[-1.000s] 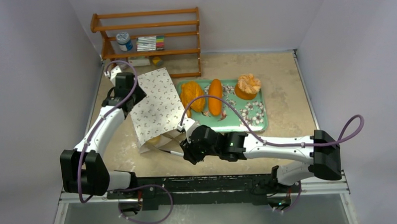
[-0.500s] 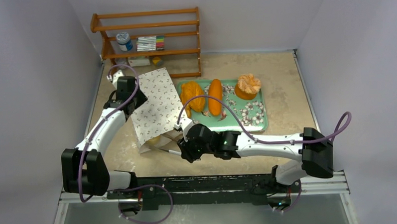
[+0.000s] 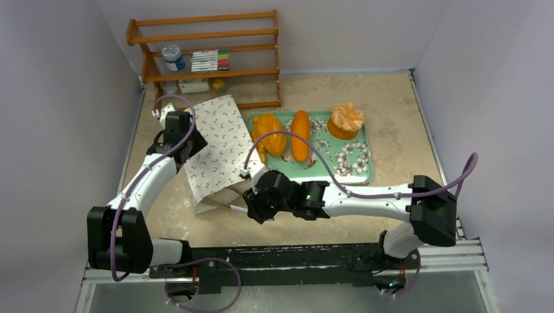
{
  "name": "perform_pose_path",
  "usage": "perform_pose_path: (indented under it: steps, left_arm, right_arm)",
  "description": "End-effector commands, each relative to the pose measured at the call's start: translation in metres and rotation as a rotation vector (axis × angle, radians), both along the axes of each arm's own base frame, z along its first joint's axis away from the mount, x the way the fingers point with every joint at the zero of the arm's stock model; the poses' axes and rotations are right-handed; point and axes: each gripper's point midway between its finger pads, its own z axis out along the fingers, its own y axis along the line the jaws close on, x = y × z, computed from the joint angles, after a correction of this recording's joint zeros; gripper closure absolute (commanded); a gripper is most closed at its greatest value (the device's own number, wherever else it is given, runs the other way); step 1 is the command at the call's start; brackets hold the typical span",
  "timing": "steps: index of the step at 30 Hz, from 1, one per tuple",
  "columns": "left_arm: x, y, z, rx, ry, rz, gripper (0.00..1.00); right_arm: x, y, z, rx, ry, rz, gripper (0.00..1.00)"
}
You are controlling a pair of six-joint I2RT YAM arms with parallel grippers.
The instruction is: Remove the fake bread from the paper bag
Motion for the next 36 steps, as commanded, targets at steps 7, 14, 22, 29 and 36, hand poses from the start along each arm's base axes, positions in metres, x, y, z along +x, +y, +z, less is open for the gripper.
perform_pose_path:
  steps: [7, 14, 22, 29, 36]
  left_arm:
    - [0.007, 0.002, 0.011, -0.009, -0.063, 0.016, 0.63]
    - [0.01, 0.004, 0.009, -0.004, -0.054, 0.032, 0.63]
    - [0.009, 0.004, 0.007, -0.008, -0.048, 0.035, 0.63]
    - [0.012, 0.002, 0.011, -0.014, -0.059, 0.024, 0.63]
    - [0.012, 0.0, 0.007, -0.017, -0.055, 0.017, 0.63]
  right_arm:
    - [0.007, 0.01, 0.043, 0.12, -0.032, -0.022, 1.0]
    - [0.002, -0.005, 0.05, 0.125, -0.056, 0.0, 1.0]
    - [-0.006, 0.014, 0.019, 0.062, 0.023, 0.058, 0.9]
    - [-0.01, 0.012, 0.015, 0.063, 0.051, 0.054, 0.62]
    - [-0.007, 0.032, 0.007, 0.06, 0.067, 0.074, 0.55]
